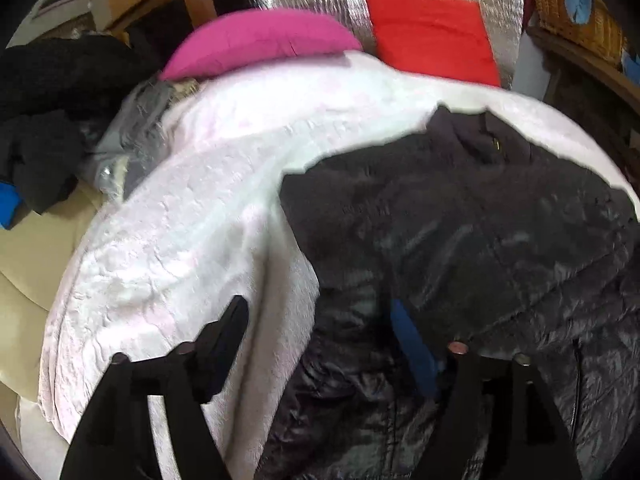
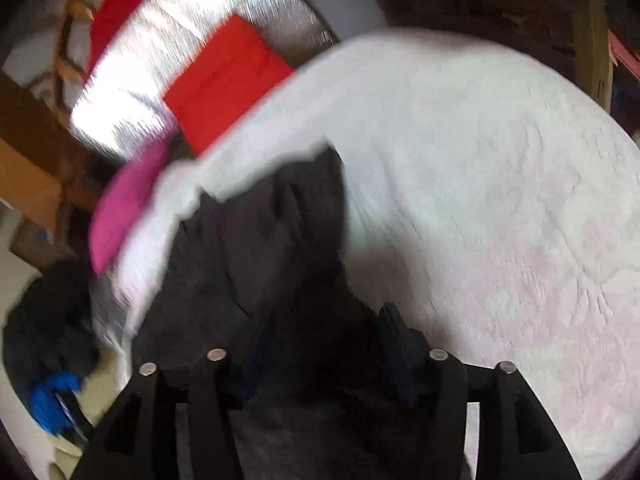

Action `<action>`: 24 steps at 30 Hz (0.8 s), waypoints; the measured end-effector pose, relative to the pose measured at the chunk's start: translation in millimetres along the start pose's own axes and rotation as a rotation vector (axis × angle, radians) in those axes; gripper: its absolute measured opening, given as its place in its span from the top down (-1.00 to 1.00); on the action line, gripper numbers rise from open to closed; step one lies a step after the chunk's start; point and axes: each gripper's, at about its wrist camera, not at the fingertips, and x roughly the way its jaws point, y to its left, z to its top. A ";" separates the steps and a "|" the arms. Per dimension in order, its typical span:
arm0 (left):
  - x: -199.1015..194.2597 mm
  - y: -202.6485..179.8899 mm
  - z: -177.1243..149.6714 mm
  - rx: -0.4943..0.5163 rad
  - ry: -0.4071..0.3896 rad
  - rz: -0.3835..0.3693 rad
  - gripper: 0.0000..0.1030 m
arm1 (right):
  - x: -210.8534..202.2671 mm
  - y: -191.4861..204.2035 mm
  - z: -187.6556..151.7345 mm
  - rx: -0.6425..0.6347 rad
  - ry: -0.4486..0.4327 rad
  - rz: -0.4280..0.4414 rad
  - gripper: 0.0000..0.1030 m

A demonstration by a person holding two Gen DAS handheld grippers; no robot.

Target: Fold large clothes

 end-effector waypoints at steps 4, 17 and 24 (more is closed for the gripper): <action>-10.4 -4.3 6.9 -0.027 -0.068 -0.046 -0.58 | 4.8 11.7 14.0 0.005 -0.038 0.160 -0.34; 23.5 -43.0 2.8 0.008 0.056 -0.093 -0.74 | 100.3 -1.8 26.2 0.135 0.062 0.067 0.05; 19.2 -41.5 1.0 0.001 0.052 -0.089 -0.74 | 77.7 47.5 17.2 -0.127 -0.039 0.036 0.60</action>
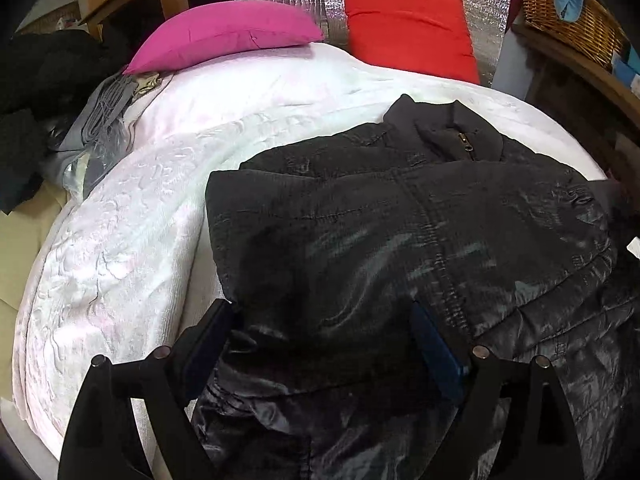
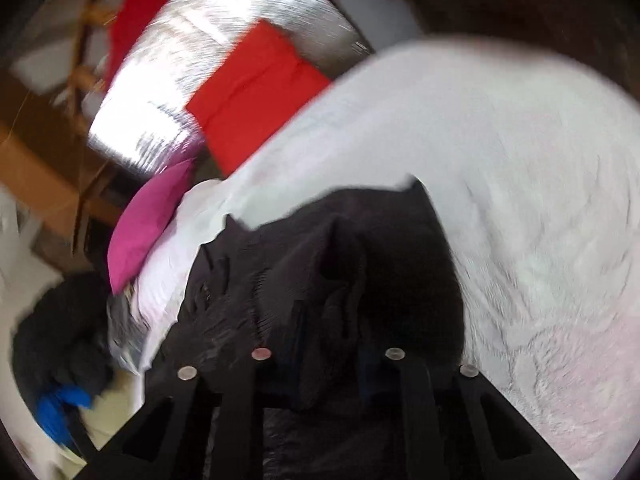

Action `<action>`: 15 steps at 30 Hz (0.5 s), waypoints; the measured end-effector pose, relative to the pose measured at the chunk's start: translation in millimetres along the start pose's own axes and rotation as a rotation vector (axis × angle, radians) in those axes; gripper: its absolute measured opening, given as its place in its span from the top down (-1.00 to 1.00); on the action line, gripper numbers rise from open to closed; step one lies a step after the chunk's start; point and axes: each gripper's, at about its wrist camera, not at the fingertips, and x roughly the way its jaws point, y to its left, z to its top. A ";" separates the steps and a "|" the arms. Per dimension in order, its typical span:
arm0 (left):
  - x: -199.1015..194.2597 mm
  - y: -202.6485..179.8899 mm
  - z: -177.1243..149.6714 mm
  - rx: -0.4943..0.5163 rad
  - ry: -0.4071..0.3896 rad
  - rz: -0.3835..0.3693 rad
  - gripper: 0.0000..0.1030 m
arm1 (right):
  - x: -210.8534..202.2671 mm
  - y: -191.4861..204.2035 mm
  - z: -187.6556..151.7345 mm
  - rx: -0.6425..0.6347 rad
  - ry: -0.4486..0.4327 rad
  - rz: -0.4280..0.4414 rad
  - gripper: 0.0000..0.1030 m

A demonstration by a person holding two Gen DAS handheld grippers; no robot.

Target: Fold large clothes

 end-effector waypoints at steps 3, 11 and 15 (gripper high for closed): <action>-1.4 2.9 0.1 -0.004 -0.002 0.000 -0.74 | -23.2 8.5 -7.9 -0.061 -0.044 -0.031 0.67; 3.9 12.0 -0.1 -0.025 0.022 0.009 -0.74 | -4.8 -29.8 -30.7 0.094 0.114 -0.133 0.70; 3.5 7.3 -1.4 0.003 0.015 0.033 -0.74 | -13.4 -20.0 -25.4 0.053 0.079 -0.160 0.66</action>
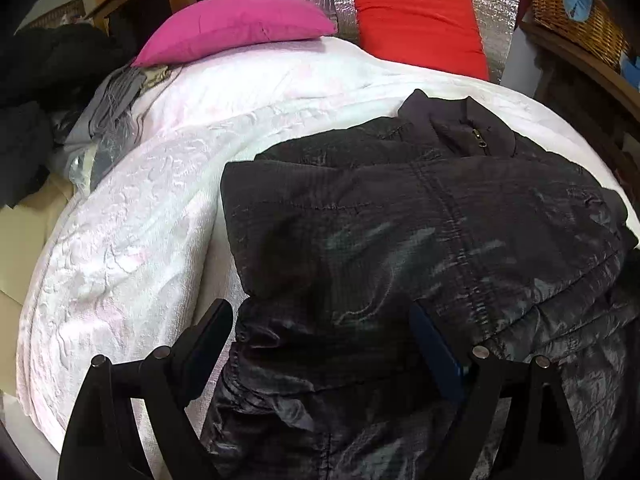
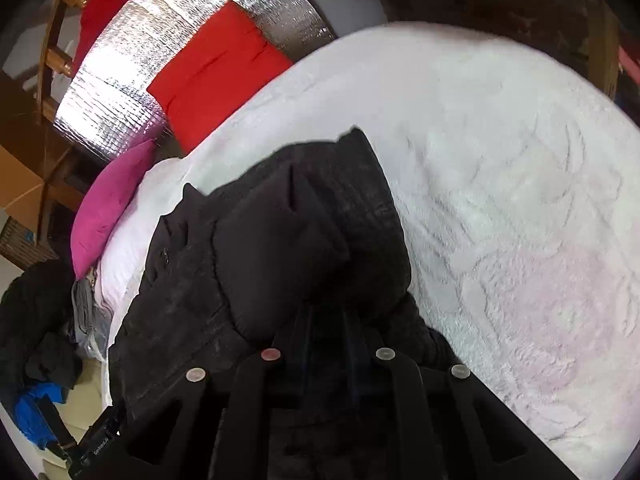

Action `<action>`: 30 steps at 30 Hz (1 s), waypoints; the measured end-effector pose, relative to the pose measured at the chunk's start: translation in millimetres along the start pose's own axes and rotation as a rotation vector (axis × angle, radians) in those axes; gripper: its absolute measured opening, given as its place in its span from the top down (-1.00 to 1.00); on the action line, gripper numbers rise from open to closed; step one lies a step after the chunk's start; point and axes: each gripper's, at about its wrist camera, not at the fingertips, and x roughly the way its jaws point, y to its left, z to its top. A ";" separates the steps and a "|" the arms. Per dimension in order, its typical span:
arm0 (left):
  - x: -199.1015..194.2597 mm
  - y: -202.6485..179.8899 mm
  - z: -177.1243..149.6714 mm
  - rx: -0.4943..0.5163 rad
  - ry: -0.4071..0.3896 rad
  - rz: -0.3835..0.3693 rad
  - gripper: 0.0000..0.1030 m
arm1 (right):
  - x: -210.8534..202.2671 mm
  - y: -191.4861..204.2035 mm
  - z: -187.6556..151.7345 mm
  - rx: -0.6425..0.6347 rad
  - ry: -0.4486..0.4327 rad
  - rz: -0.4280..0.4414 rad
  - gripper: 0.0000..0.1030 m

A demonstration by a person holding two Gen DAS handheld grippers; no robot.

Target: Fold large clothes

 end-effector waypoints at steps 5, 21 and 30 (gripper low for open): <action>-6.7 -7.9 -0.9 0.036 -0.037 0.027 -0.74 | -31.4 26.5 -4.1 -0.129 -0.152 -0.063 0.64; 2.3 -26.9 -6.9 0.109 -0.053 0.075 -0.81 | 25.9 76.7 -32.4 -0.450 -0.129 -0.311 -0.47; 4.1 -27.2 -7.4 0.126 -0.066 0.081 -0.85 | 12.6 91.4 -43.2 -0.559 -0.195 -0.389 -0.47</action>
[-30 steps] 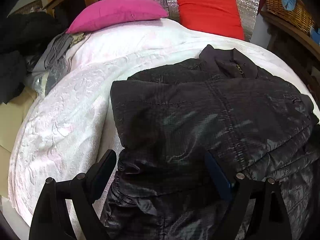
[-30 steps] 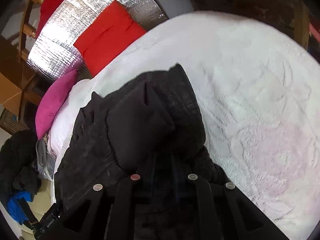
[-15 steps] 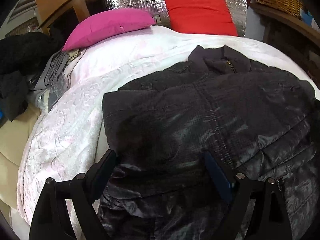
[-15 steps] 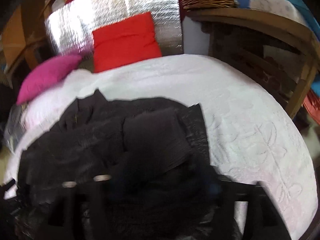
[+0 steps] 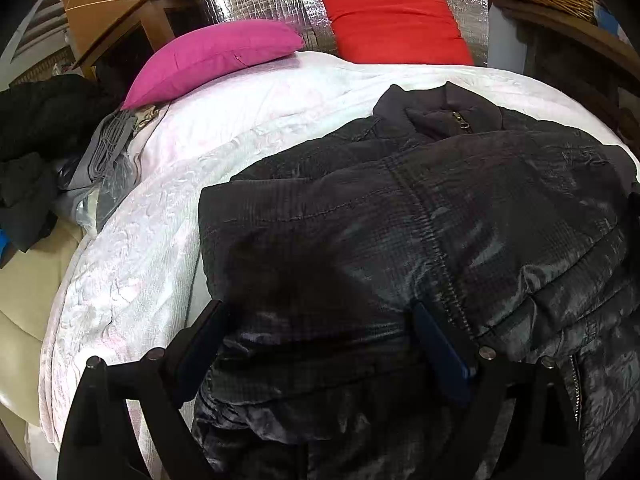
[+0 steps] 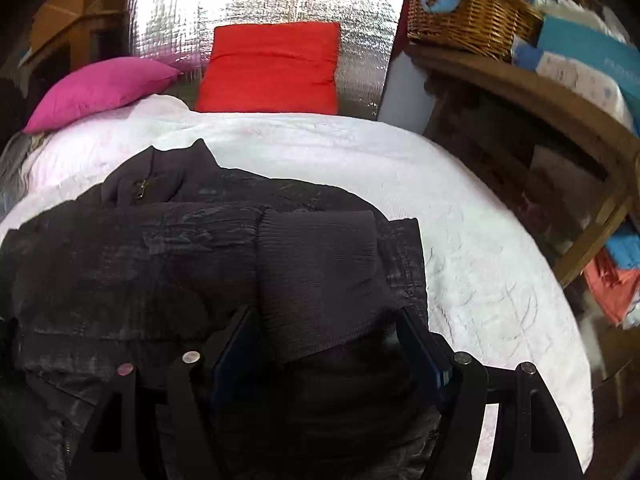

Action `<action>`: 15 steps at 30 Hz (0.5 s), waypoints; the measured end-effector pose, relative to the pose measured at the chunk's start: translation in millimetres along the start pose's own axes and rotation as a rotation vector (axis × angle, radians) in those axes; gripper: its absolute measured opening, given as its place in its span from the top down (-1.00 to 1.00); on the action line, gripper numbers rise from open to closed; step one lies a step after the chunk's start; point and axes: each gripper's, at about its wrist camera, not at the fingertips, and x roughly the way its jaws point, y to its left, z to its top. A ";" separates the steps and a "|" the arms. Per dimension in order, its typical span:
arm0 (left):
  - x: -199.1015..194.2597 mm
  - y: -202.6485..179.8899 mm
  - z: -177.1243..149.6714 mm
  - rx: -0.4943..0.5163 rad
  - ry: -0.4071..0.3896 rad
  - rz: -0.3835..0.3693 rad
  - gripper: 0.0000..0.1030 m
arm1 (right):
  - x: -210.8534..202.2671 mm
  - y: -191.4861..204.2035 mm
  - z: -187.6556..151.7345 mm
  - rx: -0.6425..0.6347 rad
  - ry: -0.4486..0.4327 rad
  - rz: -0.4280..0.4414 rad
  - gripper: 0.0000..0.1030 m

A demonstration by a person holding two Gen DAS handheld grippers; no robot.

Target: Fold large clothes

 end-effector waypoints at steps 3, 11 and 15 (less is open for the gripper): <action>2.6 0.2 0.2 -0.003 0.002 0.012 -0.92 | 0.8 6.2 0.0 -0.038 -0.008 -0.026 -0.47; 7.5 3.6 2.5 -0.024 0.018 0.000 -0.94 | 7.0 22.1 -2.1 -0.107 -0.020 -0.056 -0.47; -2.7 10.9 5.8 -0.050 0.000 -0.002 -0.94 | 9.4 31.1 -3.9 -0.136 -0.018 -0.060 -0.47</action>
